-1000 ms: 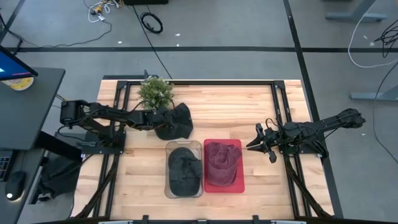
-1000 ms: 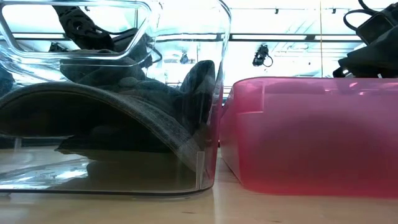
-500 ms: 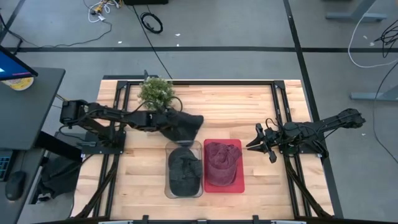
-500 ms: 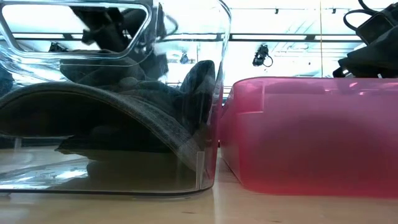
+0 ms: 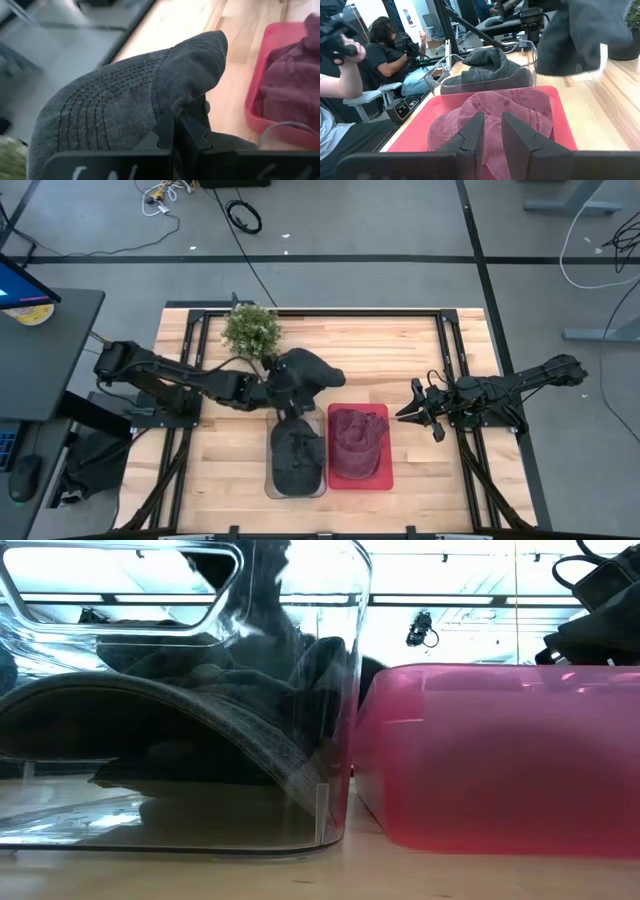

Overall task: Pick & Place hat
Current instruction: Put the black cap into the transparent bin

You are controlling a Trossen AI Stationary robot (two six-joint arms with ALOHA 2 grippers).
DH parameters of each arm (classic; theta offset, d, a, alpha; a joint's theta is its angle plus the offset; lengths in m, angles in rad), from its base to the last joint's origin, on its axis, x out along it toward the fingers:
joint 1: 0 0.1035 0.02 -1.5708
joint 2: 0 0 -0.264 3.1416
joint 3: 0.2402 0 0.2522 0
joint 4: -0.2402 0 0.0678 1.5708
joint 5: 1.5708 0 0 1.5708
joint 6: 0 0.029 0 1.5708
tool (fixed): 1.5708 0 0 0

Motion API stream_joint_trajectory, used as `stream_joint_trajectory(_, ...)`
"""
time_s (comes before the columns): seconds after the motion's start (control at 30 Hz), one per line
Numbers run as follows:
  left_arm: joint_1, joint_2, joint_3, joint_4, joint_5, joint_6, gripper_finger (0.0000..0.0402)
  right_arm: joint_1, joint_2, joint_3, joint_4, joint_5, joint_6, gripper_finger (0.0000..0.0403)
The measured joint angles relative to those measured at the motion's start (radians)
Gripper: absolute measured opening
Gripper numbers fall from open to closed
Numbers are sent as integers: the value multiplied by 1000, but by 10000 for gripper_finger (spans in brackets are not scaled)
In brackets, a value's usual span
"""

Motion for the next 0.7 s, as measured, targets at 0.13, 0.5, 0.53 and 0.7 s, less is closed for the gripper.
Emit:
stream_joint_trajectory(0.13,-76,0,48,-7,-98,70,8,0,0,0,0,0,0,68)
stream_joint_trajectory(0.5,-249,-2,186,-83,-132,137,8,0,0,0,0,0,0,68)
stream_joint_trajectory(0.53,-264,-2,197,-96,-120,136,8,0,0,0,0,0,0,68)
stream_joint_trajectory(0.7,-340,-2,260,-190,-32,80,11,0,0,0,0,0,0,68)
